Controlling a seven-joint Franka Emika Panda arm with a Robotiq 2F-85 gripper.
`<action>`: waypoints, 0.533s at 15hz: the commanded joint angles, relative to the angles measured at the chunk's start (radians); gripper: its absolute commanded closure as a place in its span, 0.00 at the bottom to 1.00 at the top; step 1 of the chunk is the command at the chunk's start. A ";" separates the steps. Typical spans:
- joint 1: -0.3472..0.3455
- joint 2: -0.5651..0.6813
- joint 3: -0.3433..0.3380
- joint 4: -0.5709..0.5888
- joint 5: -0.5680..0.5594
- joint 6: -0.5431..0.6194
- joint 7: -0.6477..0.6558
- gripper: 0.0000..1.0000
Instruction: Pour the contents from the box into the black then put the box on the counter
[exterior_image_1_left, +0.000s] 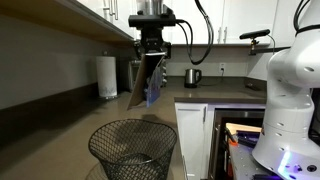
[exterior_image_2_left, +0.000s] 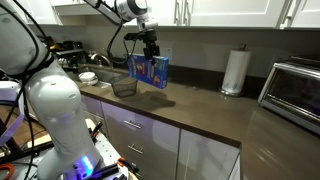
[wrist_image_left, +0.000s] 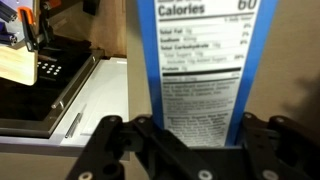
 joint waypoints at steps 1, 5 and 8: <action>0.008 -0.031 0.001 -0.016 -0.019 -0.007 0.049 0.54; 0.008 -0.031 0.002 -0.015 -0.023 -0.010 0.058 0.51; 0.008 -0.033 0.004 -0.016 -0.027 -0.010 0.062 0.53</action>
